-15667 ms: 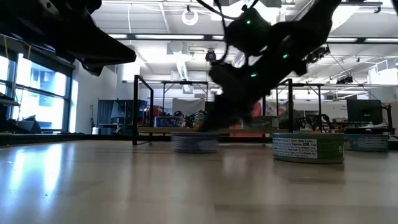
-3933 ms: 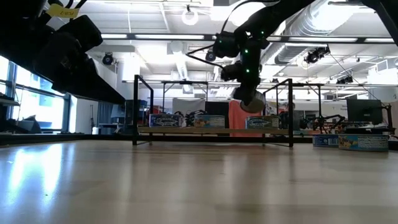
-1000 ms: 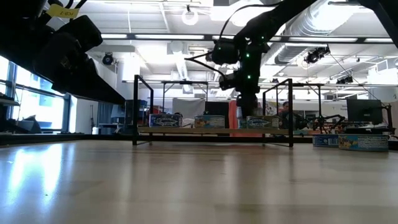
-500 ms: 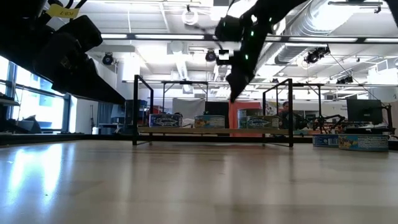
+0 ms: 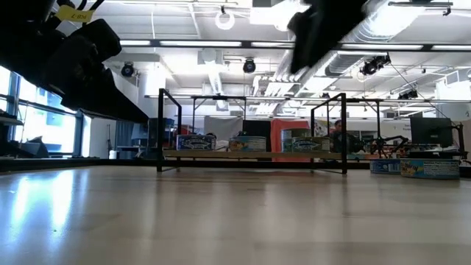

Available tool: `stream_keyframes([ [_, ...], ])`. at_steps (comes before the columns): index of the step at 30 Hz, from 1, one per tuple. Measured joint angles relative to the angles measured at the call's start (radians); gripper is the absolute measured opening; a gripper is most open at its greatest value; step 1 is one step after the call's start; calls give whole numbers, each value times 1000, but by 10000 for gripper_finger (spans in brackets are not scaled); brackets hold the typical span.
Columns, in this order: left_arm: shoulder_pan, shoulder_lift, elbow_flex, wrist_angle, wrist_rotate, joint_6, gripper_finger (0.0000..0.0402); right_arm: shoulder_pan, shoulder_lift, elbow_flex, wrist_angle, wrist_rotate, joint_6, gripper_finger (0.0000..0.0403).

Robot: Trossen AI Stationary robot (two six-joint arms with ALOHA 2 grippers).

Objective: Stack canned seafood by type on shelf
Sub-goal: Stack the light blue tuna can on top of the light blue tuna can on the shelf

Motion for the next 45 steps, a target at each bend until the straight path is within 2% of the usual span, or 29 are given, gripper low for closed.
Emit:
stream_keyframes([
  [3,0,0,0,2,0,-23,0,113,0,0,-91,33,188,259],
  [7,0,0,0,9,0,-24,0,247,-4,-14,-241,91,529,259],
  [14,0,0,0,75,0,-24,0,473,-42,-131,-365,62,1099,259],
  [17,0,0,0,116,0,-24,0,522,-79,-209,-379,77,1255,258],
  [22,2,0,0,181,-1,-33,0,521,-233,-419,-273,135,1278,242],
  [27,6,0,0,185,0,-23,0,420,-400,-594,-192,216,1277,220],
  [30,13,0,0,186,-8,-20,0,350,-454,-660,-115,238,1215,214],
  [35,50,0,0,188,-16,-5,0,279,-455,-724,25,262,1111,209],
  [39,59,0,0,257,61,86,0,260,-423,-749,185,311,1010,208],
  [42,54,0,10,320,97,195,0,243,-402,-729,140,365,1029,208],
  [45,55,0,32,368,98,286,0,198,-401,-711,-24,431,1187,208],
])
